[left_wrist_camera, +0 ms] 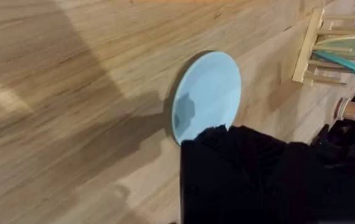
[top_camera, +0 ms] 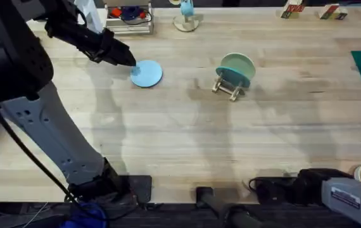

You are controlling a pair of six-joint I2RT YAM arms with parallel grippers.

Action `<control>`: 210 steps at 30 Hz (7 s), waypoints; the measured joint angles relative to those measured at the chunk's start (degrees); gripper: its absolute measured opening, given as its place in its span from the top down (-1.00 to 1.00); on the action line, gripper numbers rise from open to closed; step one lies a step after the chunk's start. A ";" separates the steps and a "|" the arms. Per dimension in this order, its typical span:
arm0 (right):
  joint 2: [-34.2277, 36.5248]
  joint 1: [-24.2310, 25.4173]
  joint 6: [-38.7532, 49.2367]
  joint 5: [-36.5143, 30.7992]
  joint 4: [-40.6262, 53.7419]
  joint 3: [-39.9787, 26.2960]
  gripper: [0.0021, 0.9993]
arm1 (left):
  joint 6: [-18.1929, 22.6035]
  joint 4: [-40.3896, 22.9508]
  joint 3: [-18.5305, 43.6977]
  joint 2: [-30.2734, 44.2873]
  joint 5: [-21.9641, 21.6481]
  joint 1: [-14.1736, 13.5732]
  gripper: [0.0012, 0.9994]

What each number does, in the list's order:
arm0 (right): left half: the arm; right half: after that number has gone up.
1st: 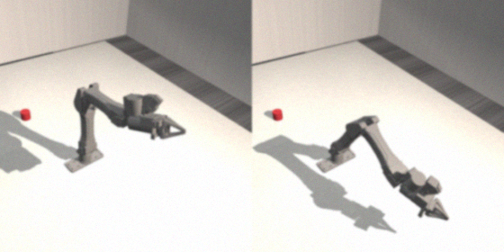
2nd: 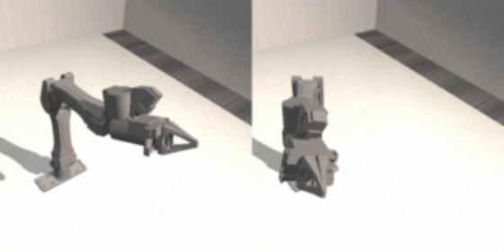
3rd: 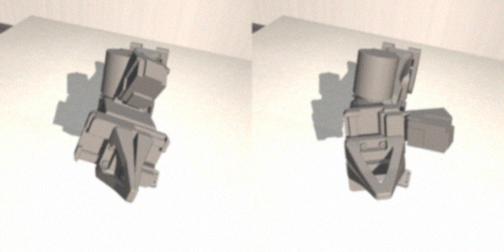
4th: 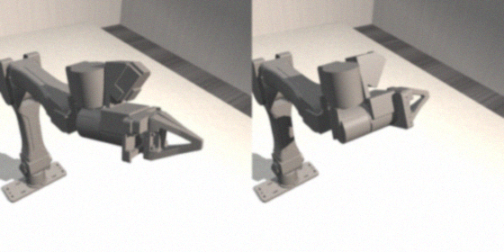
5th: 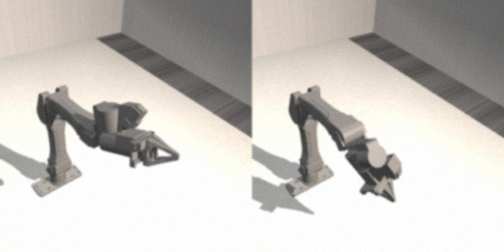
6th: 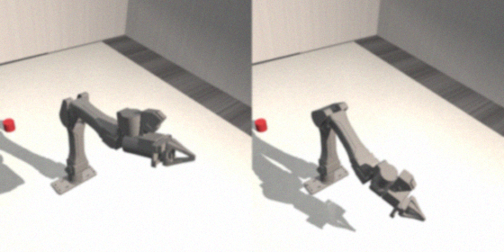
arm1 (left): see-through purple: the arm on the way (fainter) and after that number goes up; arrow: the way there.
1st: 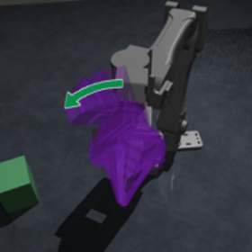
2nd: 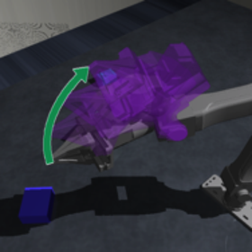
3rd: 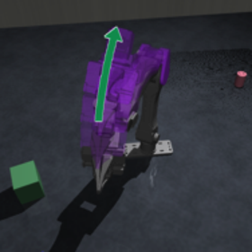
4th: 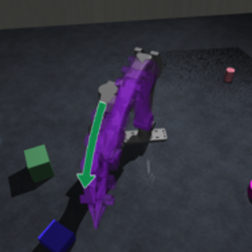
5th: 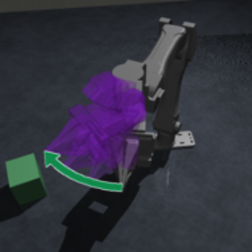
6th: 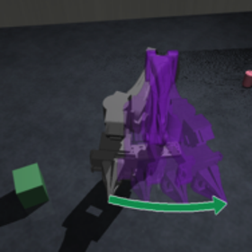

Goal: Pick up the plates from the table one by one and place each into a slot on the dish rack.

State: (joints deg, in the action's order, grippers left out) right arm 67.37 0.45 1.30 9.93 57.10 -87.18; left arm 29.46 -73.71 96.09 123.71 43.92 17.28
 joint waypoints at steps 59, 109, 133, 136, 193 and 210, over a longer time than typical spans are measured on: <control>8.71 -17.77 -4.92 4.66 -4.34 -3.42 -0.99 | 0.12 -2.80 1.25 10.51 5.18 0.33 0.92; 46.37 -34.67 -16.87 6.27 -14.49 -19.61 -0.99 | 0.12 -2.78 1.25 10.51 5.18 0.33 0.92; 57.68 -34.80 -25.71 6.40 -18.12 -19.61 -0.99 | 0.12 -2.75 1.25 10.51 5.18 0.33 0.92; 58.26 -34.80 -26.90 6.43 -18.27 -19.61 -0.99 | 0.12 -2.75 1.25 10.51 5.18 0.33 0.92; 65.02 -34.82 -36.94 16.02 -25.22 -19.82 0.65 | 0.15 -2.60 1.25 10.51 5.22 0.39 0.92; 64.96 -34.38 -37.11 18.18 -25.68 -20.02 0.94 | 0.15 -2.78 1.25 10.51 5.44 0.61 0.92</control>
State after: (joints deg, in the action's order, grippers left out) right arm 132.33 -33.93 -35.81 28.12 31.42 -107.20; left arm 29.61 -76.49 97.34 134.21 49.36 17.89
